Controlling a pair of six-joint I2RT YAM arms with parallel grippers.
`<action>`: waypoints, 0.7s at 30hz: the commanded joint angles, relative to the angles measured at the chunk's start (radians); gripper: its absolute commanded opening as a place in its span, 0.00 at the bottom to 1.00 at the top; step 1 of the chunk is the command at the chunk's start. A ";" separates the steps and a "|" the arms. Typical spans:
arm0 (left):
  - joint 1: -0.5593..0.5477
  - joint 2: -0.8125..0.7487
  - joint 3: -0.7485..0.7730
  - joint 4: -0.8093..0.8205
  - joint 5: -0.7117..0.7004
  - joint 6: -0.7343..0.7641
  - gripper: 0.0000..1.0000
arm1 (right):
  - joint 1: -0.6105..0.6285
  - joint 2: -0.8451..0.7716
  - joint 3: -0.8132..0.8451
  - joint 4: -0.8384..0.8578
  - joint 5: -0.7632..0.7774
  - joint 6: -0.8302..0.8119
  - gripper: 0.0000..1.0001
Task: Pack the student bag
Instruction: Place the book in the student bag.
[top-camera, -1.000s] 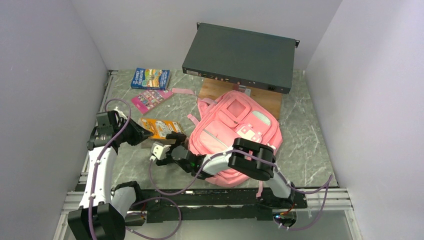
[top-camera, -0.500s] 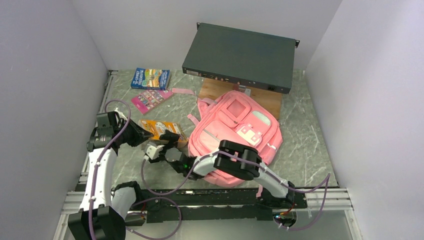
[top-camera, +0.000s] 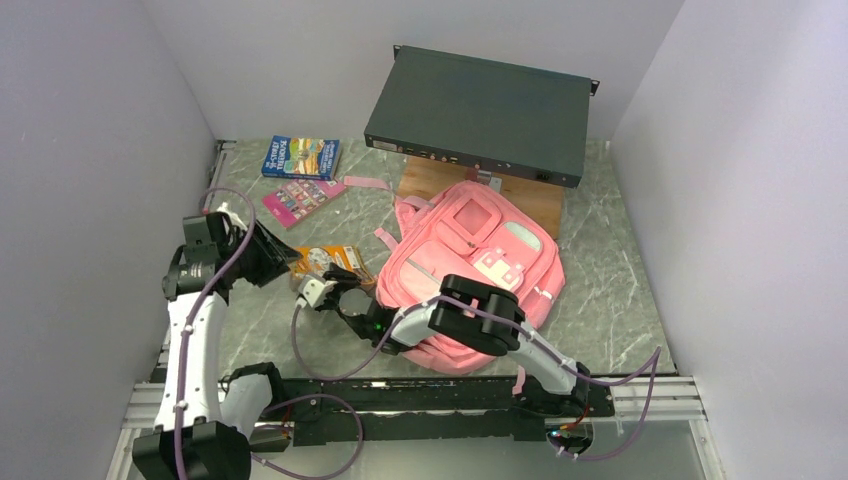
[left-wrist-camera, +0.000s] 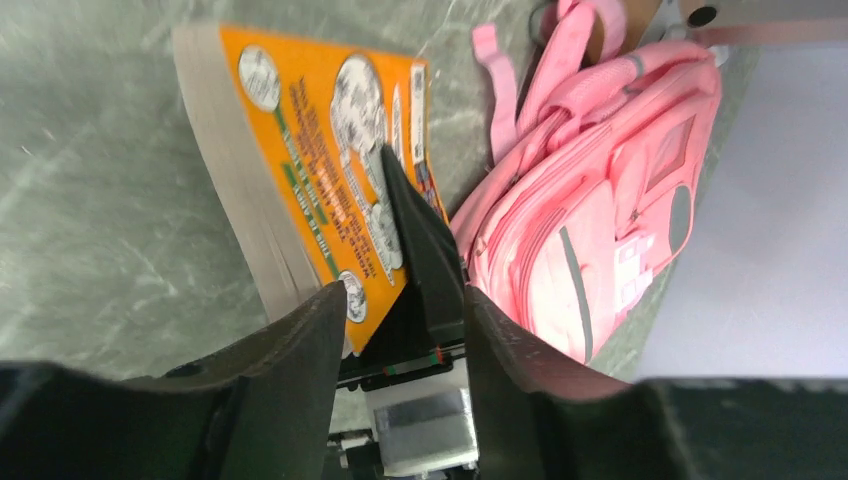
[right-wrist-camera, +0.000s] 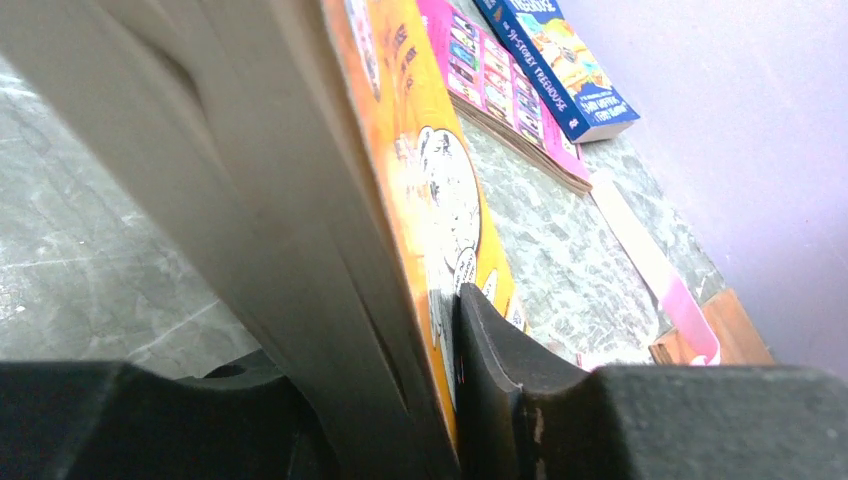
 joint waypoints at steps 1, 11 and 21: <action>-0.004 -0.050 0.157 -0.048 -0.140 0.085 0.60 | -0.022 -0.056 -0.030 0.021 -0.032 0.086 0.37; -0.004 -0.244 0.127 -0.024 -0.330 0.128 0.80 | -0.040 -0.156 -0.101 0.017 -0.052 0.172 0.28; -0.004 -0.263 0.171 0.013 -0.176 0.189 0.84 | -0.067 -0.380 -0.102 -0.236 -0.219 0.434 0.15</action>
